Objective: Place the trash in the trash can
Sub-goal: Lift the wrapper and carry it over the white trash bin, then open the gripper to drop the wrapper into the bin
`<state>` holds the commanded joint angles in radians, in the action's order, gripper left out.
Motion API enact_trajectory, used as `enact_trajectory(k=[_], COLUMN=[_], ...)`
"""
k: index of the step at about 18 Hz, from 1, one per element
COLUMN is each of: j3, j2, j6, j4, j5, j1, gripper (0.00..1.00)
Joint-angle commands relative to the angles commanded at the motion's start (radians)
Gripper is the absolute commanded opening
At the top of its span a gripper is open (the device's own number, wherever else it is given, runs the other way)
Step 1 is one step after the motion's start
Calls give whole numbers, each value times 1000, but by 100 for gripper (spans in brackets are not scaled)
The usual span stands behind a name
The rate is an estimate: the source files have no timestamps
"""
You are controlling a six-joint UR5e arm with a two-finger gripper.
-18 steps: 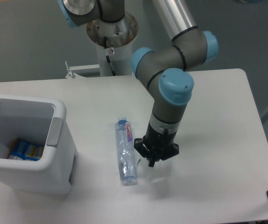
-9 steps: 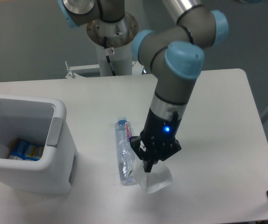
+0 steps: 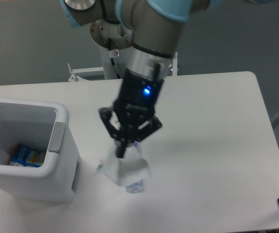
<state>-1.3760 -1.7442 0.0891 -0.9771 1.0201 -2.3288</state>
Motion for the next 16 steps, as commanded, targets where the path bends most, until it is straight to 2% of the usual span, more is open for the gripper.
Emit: enact_trajectory(k=[5,11,12,13,14,15,16], j3=[-3,-12,-12,-12,-12,-14,-14], j2=[38,32,32,32,32,31,31], j6=[-26,-20,-16,-12,-12,-12,-9], j4=[3,8,8,8,8,8,11], j5=[0,6,6,6,6,6,6], j1=[98,177,189,195,198,201,203], gripper=[0,0,7,24,33,39,56])
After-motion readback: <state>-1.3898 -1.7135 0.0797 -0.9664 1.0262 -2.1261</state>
